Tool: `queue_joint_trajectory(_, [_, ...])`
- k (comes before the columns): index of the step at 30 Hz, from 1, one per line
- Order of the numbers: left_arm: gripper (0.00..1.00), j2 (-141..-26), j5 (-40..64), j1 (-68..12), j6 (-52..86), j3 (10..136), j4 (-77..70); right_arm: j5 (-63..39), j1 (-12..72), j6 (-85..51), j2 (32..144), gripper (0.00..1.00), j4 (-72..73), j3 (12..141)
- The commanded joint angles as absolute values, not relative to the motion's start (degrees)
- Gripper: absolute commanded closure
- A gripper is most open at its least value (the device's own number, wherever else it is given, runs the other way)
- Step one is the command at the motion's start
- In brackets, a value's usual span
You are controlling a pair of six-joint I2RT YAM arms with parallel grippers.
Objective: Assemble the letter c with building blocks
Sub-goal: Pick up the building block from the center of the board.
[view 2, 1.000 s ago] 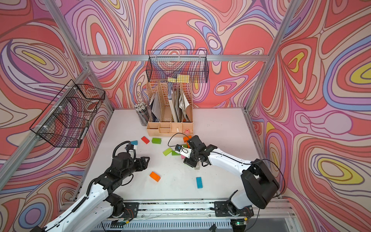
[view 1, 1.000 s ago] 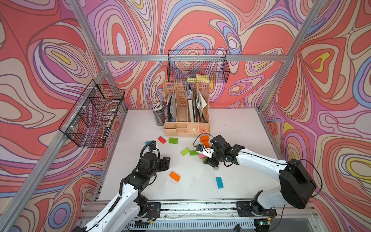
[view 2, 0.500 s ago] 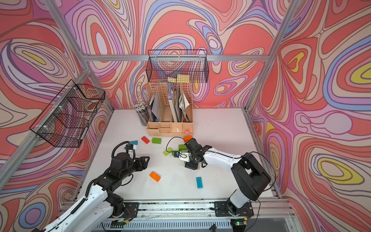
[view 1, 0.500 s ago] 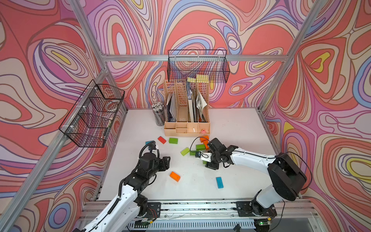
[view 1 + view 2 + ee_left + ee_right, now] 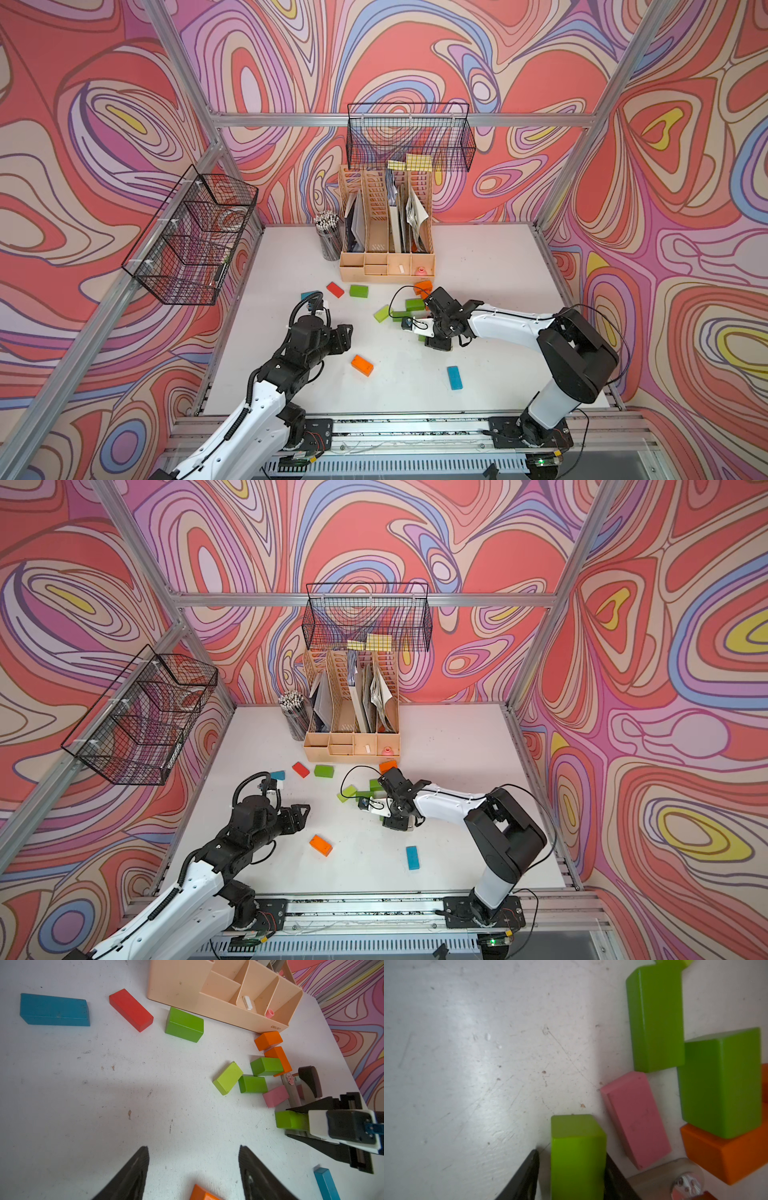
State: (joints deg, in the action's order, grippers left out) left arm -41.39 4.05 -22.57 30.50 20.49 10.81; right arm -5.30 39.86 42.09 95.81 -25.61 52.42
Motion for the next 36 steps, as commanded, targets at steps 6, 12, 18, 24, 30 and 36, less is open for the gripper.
queue_joint_trajectory(6, [0.29,-42.3,4.1,-22.8,29.9,20.3,9.7,-5.9,40.3,39.7,93.8,0.65,-23.3,53.1])
queue_joint_trajectory(12, [0.29,-44.8,6.5,-22.8,29.6,20.7,7.3,-11.1,38.1,31.8,90.5,0.76,-22.4,53.9])
queue_joint_trajectory(18, [0.29,-45.4,9.4,-22.8,29.6,20.0,3.3,-12.8,32.7,12.0,85.9,0.78,-16.3,52.7])
queue_joint_trajectory(24, [0.29,-48.2,13.5,-22.9,32.1,20.5,-3.7,-4.6,30.4,-3.0,81.8,0.79,-16.8,52.3])
queue_joint_trajectory(30, [0.29,-56.0,13.8,-25.1,32.3,25.2,-4.5,4.9,28.7,-14.5,80.2,0.79,-25.0,54.3])
queue_joint_trajectory(36, [0.29,-62.8,11.7,-29.4,32.1,30.9,-6.4,10.3,26.7,-18.5,77.6,0.78,-27.9,52.0])
